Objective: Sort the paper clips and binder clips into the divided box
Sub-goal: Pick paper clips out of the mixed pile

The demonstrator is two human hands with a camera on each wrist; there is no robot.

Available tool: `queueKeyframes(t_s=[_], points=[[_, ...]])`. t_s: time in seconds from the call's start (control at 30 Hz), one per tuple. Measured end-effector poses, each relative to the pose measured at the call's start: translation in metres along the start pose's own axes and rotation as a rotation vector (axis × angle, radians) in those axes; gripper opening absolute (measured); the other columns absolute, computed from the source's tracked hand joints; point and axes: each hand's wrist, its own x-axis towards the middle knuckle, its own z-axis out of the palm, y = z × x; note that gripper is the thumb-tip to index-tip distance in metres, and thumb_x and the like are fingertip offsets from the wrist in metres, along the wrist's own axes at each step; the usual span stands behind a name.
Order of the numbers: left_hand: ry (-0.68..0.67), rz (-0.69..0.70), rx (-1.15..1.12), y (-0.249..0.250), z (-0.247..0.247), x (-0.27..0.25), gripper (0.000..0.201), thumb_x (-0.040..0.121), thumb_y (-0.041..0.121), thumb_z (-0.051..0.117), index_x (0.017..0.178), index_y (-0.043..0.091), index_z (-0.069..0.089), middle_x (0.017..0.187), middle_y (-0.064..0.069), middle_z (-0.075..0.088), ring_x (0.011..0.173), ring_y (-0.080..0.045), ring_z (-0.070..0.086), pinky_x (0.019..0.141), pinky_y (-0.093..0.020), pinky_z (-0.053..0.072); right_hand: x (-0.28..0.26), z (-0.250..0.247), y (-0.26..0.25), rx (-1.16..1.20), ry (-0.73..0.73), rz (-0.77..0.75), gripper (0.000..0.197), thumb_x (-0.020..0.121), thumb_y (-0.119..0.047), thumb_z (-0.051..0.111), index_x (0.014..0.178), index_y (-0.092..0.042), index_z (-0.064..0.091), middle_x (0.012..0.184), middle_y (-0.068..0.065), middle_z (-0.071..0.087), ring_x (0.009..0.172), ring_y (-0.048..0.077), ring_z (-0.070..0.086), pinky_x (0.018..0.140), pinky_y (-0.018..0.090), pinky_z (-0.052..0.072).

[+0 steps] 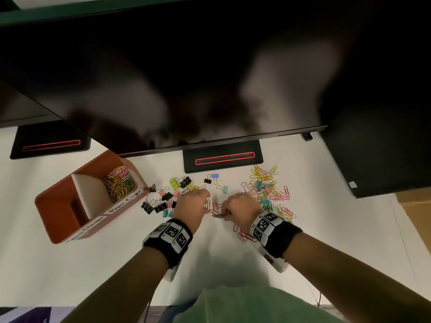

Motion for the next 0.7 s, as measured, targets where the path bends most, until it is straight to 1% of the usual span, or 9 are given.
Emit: queueKeyframes(t_s=[0.1, 0.2, 0.3, 0.4, 0.47, 0.5, 0.57, 0.63, 0.7], points=[[-0.007, -0.067, 0.017, 0.001, -0.002, 0.002, 0.017, 0.08, 0.012, 0.064, 0.096, 0.02, 0.061, 0.086, 0.006, 0.069, 0.088, -0.017, 0.06, 0.094, -0.042, 0.04, 0.0, -0.004, 0.003, 0.03, -0.02, -0.002, 0.022, 0.091, -0.03, 0.053, 0.107, -0.021, 0.064, 0.109, 0.002, 0.064, 0.103, 0.023, 0.057, 0.093, 0.035, 0.04], [-0.055, -0.097, 0.112, 0.004, -0.006, 0.002, 0.014, 0.085, 0.014, 0.056, 0.091, 0.025, 0.062, 0.085, 0.008, 0.068, 0.091, -0.016, 0.058, 0.101, -0.045, 0.032, -0.006, -0.004, 0.007, 0.147, 0.101, -0.015, 0.019, 0.089, -0.029, 0.055, 0.101, -0.021, 0.067, 0.103, 0.0, 0.065, 0.096, 0.02, 0.059, 0.09, 0.033, 0.045], [-0.106, -0.07, 0.223, 0.01, -0.011, 0.002, 0.021, 0.088, 0.014, 0.048, 0.093, 0.028, 0.062, 0.093, 0.007, 0.066, 0.1, -0.019, 0.052, 0.097, -0.04, 0.03, -0.012, -0.006, 0.011, 0.276, 0.195, -0.027, 0.019, 0.088, -0.029, 0.06, 0.099, -0.018, 0.069, 0.102, 0.002, 0.065, 0.092, 0.019, 0.059, 0.085, 0.03, 0.046], [-0.157, -0.008, 0.328, 0.012, -0.011, 0.0, 0.025, 0.086, 0.007, 0.046, 0.093, 0.026, 0.06, 0.105, 0.004, 0.062, 0.109, -0.023, 0.048, 0.093, -0.039, 0.029, -0.014, -0.01, 0.016, 0.4, 0.263, -0.046, 0.018, 0.085, -0.027, 0.064, 0.094, -0.013, 0.07, 0.096, 0.005, 0.065, 0.084, 0.016, 0.056, 0.078, 0.025, 0.044], [-0.176, 0.056, 0.364, 0.011, -0.01, -0.001, 0.023, 0.086, 0.006, 0.046, 0.093, 0.025, 0.058, 0.105, 0.002, 0.06, 0.109, -0.024, 0.048, 0.093, -0.039, 0.03, -0.016, -0.012, 0.018, 0.43, 0.304, -0.044, 0.015, 0.084, -0.025, 0.065, 0.093, -0.013, 0.069, 0.096, 0.004, 0.065, 0.084, 0.016, 0.058, 0.079, 0.024, 0.046], [-0.177, 0.094, 0.339, 0.01, -0.011, -0.002, 0.021, 0.087, 0.007, 0.046, 0.093, 0.023, 0.057, 0.103, 0.001, 0.06, 0.106, -0.024, 0.049, 0.093, -0.038, 0.031, -0.017, -0.013, 0.019, 0.444, 0.321, -0.04, 0.015, 0.084, -0.023, 0.065, 0.094, -0.013, 0.069, 0.098, 0.004, 0.065, 0.086, 0.017, 0.059, 0.08, 0.023, 0.046], [-0.136, 0.166, 0.185, 0.008, -0.014, -0.002, 0.015, 0.089, 0.008, 0.046, 0.093, 0.019, 0.056, 0.097, -0.002, 0.06, 0.096, -0.023, 0.054, 0.091, -0.037, 0.039, -0.018, -0.015, 0.021, 0.473, 0.349, -0.033, 0.015, 0.084, -0.02, 0.066, 0.095, -0.012, 0.069, 0.1, 0.005, 0.065, 0.089, 0.017, 0.06, 0.08, 0.019, 0.044], [-0.079, 0.184, -0.042, 0.009, -0.021, -0.004, 0.009, 0.09, 0.011, 0.05, 0.093, 0.015, 0.057, 0.09, -0.003, 0.06, 0.083, -0.021, 0.056, 0.08, -0.036, 0.047, -0.019, -0.017, 0.022, 0.491, 0.379, -0.024, 0.014, 0.083, -0.018, 0.067, 0.095, -0.011, 0.069, 0.1, 0.004, 0.064, 0.087, 0.015, 0.058, 0.078, 0.017, 0.04], [-0.062, 0.168, -0.185, 0.013, -0.024, -0.011, 0.01, 0.089, 0.012, 0.053, 0.096, 0.015, 0.059, 0.085, -0.001, 0.059, 0.077, -0.016, 0.054, 0.072, -0.03, 0.047, -0.019, -0.018, 0.024, 0.496, 0.378, -0.014, 0.013, 0.082, -0.017, 0.068, 0.094, -0.012, 0.068, 0.1, 0.004, 0.063, 0.085, 0.013, 0.056, 0.078, 0.019, 0.041]])
